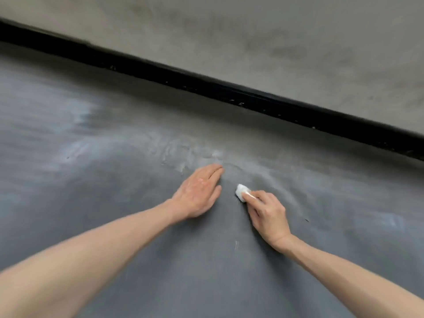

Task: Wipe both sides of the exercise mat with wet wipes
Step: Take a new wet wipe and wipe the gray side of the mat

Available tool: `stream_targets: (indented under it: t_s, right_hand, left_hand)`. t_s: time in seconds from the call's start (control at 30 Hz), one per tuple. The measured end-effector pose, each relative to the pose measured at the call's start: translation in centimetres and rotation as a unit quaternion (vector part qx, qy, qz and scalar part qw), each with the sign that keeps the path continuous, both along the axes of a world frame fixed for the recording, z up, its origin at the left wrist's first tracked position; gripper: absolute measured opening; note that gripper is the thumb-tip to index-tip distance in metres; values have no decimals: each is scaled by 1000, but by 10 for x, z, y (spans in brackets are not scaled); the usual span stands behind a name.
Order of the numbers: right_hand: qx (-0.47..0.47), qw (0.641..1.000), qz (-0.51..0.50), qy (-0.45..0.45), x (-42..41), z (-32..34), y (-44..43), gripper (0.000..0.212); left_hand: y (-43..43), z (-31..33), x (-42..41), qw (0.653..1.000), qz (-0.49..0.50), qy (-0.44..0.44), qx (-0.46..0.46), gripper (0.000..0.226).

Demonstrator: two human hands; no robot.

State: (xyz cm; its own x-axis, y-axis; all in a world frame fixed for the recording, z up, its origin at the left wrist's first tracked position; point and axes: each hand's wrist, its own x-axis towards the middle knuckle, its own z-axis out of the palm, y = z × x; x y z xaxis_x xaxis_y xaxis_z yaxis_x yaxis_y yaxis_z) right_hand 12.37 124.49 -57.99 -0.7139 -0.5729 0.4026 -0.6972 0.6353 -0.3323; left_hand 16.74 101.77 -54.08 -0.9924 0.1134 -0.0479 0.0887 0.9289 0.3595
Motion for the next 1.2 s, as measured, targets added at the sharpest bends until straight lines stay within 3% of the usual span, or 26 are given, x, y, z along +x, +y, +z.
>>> stream_targets:
  t_s: [0.17, 0.3, 0.6, 0.8, 0.93, 1.1, 1.2]
  right_hand:
    - [19, 999, -17, -28, 2, 4, -2, 21]
    - [45, 998, -29, -38, 7, 10, -10, 21]
    - [62, 991, -56, -105, 5, 27, -16, 26]
    - [49, 991, -33, -122, -4, 26, -14, 22]
    - [111, 986, 36, -122, -22, 30, -11, 23]
    - [122, 986, -43, -108, -89, 35, -36, 18]
    - [99, 988, -38, -113, -73, 34, -31, 19]
  left_hand:
    - [31, -31, -30, 998, 23, 1, 57, 72]
    - [29, -45, -26, 999, 18, 29, 41, 56]
    - [31, -40, -26, 999, 15, 38, 8, 55]
    - [31, -45, -25, 999, 12, 37, -14, 57]
    - [32, -48, -26, 999, 14, 51, -12, 55]
    - [31, -45, -29, 999, 13, 51, 10, 54]
    - [31, -45, -28, 999, 20, 45, 15, 54]
